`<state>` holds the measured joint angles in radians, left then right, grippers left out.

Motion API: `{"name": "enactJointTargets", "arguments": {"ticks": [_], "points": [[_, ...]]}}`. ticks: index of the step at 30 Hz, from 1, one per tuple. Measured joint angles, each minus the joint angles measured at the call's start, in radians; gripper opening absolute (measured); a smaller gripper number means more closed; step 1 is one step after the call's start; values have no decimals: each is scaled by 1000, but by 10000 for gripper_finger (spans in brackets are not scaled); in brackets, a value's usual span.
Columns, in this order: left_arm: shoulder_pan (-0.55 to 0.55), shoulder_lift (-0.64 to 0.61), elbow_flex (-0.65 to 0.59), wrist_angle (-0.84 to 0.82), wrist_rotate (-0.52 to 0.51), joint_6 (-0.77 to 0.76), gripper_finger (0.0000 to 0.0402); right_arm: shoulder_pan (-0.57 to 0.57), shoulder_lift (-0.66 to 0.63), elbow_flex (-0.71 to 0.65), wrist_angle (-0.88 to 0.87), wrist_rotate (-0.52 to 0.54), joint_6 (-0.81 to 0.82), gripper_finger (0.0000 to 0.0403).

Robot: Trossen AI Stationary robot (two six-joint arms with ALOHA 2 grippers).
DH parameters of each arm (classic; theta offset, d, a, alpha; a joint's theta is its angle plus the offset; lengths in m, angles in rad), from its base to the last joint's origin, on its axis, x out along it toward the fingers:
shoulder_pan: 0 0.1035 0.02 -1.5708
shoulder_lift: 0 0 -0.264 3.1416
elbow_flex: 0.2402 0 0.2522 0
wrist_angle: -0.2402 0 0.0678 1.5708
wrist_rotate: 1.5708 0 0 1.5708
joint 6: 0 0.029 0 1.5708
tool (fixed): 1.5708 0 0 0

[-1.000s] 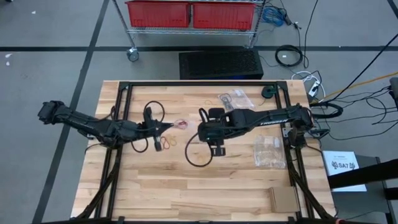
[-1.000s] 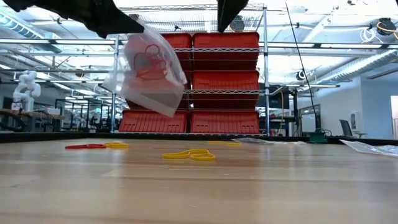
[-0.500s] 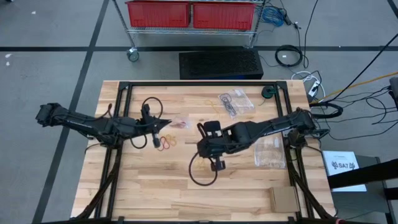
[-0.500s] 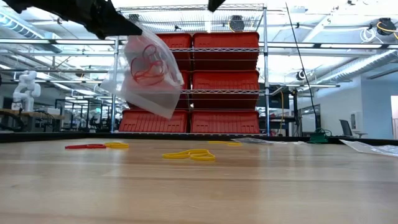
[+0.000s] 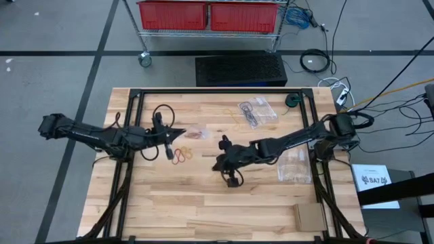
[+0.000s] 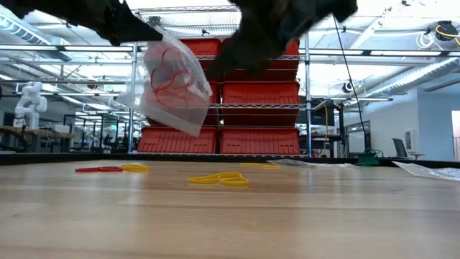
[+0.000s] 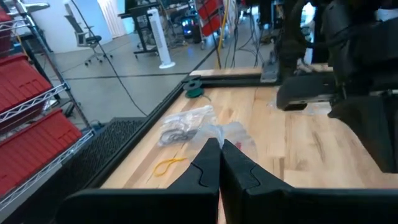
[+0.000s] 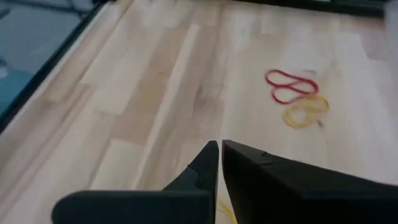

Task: Sort rubber bands
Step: Put the red rubber band into the transparent zip bag

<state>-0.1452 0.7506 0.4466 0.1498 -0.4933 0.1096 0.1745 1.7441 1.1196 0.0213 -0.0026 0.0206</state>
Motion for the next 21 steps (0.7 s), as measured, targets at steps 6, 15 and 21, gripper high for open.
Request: {"name": "enactJointTargets", "arguments": {"ticks": [6, 15, 21], "points": [[66, -23, -37, 74, 87, 2, 0, -39, 63, -52, 230, 2, 100, 11], [87, -76, -38, 32, 120, 2, 0, -43, 211, 76, 303, 0, 95, 44], [87, -140, -42, 16, 120, 10, 0, -49, 314, 214, 290, -3, 59, 78]]}}
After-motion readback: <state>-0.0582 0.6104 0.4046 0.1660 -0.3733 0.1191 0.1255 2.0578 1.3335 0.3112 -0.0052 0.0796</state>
